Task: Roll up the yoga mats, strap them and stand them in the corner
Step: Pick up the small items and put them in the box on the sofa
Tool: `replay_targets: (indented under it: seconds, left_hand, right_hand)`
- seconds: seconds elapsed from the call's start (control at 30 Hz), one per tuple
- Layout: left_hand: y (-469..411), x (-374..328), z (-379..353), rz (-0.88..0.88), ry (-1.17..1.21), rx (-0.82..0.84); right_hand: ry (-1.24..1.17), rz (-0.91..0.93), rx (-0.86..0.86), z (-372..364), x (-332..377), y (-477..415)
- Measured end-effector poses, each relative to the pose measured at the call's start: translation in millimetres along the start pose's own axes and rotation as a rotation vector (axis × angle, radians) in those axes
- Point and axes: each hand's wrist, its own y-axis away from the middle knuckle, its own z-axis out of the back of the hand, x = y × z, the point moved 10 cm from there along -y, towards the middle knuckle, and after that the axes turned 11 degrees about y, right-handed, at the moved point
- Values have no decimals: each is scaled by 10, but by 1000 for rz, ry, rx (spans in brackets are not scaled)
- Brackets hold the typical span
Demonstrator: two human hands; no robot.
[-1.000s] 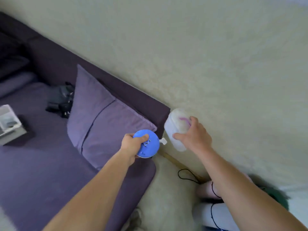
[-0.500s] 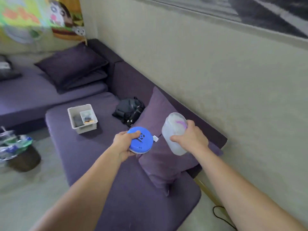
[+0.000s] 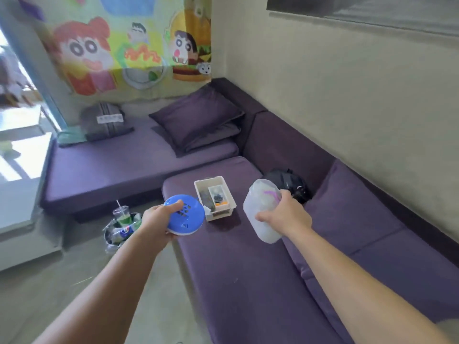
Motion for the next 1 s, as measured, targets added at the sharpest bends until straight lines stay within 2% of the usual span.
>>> replay_targets:
  seconds: [0.37, 0.57, 0.77, 1.0]
  left_hand:
    - [-1988, -535, -333, 48, -79, -56]
    - [-3008, -566, -585, 180, -150, -36]
    - [-4482, -506, -1044, 301, -286, 39]
    - [-6212, 202, -1539, 430, -623, 211]
  right_hand:
    - [-13, -96, 99, -898, 833, -1816]
    - [-7, -195, 174, -1319, 1157, -2598]
    - [-172, -506, 206, -2004, 1189, -3378]
    - [-353, -929, 239, -3311, 1277, -3890]
